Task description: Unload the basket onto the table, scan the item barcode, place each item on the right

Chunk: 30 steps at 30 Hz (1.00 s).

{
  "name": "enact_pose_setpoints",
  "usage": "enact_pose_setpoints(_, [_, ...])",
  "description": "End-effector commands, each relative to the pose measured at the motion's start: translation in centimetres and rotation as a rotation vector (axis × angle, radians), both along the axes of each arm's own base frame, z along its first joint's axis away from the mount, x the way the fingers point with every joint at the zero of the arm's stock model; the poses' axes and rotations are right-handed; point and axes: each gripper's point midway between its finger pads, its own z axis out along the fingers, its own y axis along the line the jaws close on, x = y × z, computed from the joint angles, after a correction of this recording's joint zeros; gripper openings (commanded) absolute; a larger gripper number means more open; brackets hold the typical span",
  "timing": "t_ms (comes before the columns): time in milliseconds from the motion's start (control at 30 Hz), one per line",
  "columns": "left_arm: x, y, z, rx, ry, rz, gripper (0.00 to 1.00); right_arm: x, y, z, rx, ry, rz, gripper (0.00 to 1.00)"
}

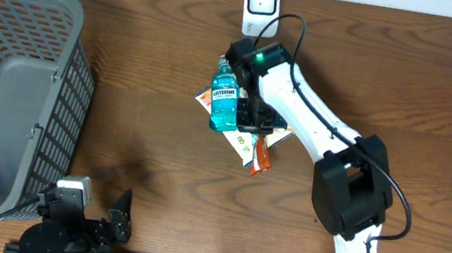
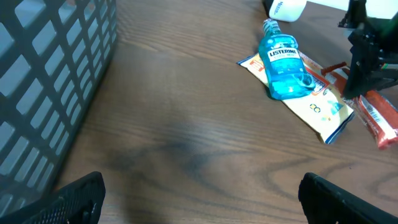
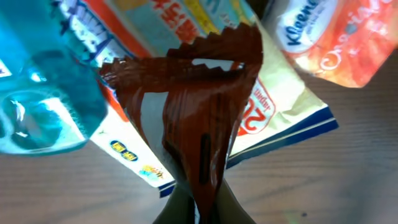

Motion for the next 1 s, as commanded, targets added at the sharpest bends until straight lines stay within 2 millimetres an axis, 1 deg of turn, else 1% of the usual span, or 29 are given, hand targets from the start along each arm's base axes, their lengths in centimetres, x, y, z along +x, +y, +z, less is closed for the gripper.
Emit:
enact_pose_setpoints(0, [-0.1, -0.3, 0.1, 0.006, -0.004, -0.023, 0.99, -0.7, -0.6, 4.1, -0.003, -0.118, -0.017, 0.01])
enact_pose_setpoints(67, [-0.1, -0.3, 0.1, 0.006, -0.004, -0.023, 0.99, -1.5, -0.9, 6.2, 0.017, -0.170, -0.006, 0.01])
enact_pose_setpoints(167, [-0.1, -0.3, 0.1, 0.006, -0.004, -0.023, 0.99, -2.7, -2.2, 9.7, 0.046, -0.311, 0.005, 0.01])
enact_pose_setpoints(233, [-0.1, -0.3, 0.1, 0.006, -0.004, -0.023, 0.99, -3.3, -2.7, 10.7, 0.085, -0.400, 0.010, 0.01])
enact_pose_setpoints(267, [-0.1, -0.3, 0.1, 0.006, -0.004, -0.023, 0.99, -3.6, -2.6, 10.8, 0.129, -0.456, 0.011, 0.01])
enact_pose_setpoints(300, [-0.1, -0.3, 0.1, 0.006, -0.004, -0.023, 0.99, -3.8, -2.5, 10.2, 0.179, -0.516, 0.010, 0.01])
enact_pose_setpoints(333, [-0.1, -0.3, 0.1, 0.006, -0.004, -0.023, 0.99, -4.0, -2.5, 8.9, 0.226, -0.572, 0.006, 0.01])
enact_pose_setpoints(367, [-0.1, -0.3, 0.1, 0.006, -0.004, -0.023, 0.99, -3.9, -2.3, 7.9, 0.261, -0.602, 0.002, 0.03])
enact_pose_setpoints(433, [-0.1, -0.3, 0.1, 0.006, -0.004, -0.023, 0.99, -3.7, -1.4, 6.2, 0.338, -0.639, 0.003, 0.03])
enact_pose_setpoints(500, [-0.1, -0.3, 0.1, 0.006, -0.004, -0.023, 0.99, -3.3, -0.5, 5.0, 0.387, -0.664, 0.018, 0.04])
enact_pose_setpoints(567, [-0.1, -0.3, 0.1, 0.006, -0.004, -0.023, 0.99, -2.6, 0.1, 4.2, 0.399, -0.686, 0.037, 0.07])
enact_pose_setpoints(633, [-0.1, -0.3, 0.1, 0.006, -0.004, -0.023, 0.99, -1.9, 0.4, 3.2, 0.391, -0.684, 0.037, 0.07])
enact_pose_setpoints(667, [-0.1, -0.3, 0.1, 0.006, -0.004, -0.023, 0.99, -1.5, 0.7, 1.8, 0.395, -0.658, 0.033, 0.07])
enact_pose_setpoints(800, [-0.1, -0.3, 0.1, 0.006, -0.004, -0.023, 0.99, -1.2, 1.5, -1.2, 0.435, -0.577, 0.028, 0.06])
enact_pose_setpoints(900, [-0.1, -0.3, 0.1, 0.006, -0.004, -0.023, 0.99, -1.7, 2.8, -2.4, 0.523, -0.498, 0.038, 0.04])
enact_pose_setpoints(933, [-0.1, -0.3, 0.1, 0.006, -0.004, -0.023, 0.99, -1.8, 2.9, -2.6, 0.533, -0.486, 0.039, 0.05])
enact_pose_setpoints(967, [-0.1, -0.3, 0.1, 0.006, -0.004, -0.023, 0.99, -1.8, 2.9, -2.7, 0.533, -0.484, 0.038, 0.10])
